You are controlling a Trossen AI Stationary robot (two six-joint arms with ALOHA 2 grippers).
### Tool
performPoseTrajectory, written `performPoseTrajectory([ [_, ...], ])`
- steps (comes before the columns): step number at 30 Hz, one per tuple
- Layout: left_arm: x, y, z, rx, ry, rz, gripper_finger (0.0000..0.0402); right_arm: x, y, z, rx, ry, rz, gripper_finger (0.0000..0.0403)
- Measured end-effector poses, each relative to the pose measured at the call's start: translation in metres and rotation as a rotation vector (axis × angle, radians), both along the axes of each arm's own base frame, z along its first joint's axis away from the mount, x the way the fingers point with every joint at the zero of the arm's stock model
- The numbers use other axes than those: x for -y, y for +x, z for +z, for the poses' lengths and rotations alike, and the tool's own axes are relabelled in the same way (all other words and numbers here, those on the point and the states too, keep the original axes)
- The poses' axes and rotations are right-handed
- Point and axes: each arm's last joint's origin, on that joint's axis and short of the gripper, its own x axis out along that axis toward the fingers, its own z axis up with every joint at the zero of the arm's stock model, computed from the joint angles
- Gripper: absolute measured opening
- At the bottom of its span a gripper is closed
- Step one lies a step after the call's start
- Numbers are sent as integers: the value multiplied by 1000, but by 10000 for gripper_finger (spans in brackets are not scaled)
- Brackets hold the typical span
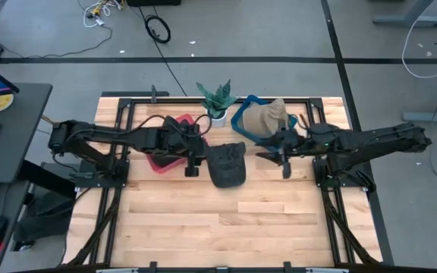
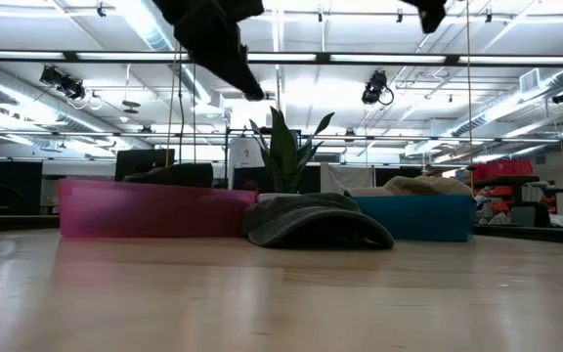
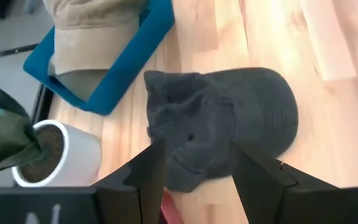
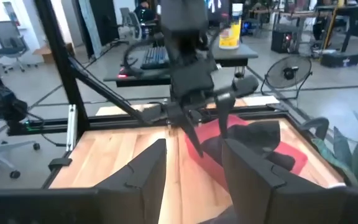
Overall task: Pick & Place hat
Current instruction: Put the black cap into the pink bin
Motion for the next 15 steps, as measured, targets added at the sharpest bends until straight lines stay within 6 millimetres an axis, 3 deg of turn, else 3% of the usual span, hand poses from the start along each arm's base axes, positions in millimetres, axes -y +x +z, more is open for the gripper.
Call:
performPoseTrajectory([
  [4,0,16,-16,-1,-23,1,177,-3,-17,-2,56,-17,29,159],
  [8,1,33,-31,29,-39,-18,177,-4,-33,-17,129,-43,57,159],
  [15,-5,52,-48,68,-43,4,177,1,-49,-65,145,-155,-19,159],
])
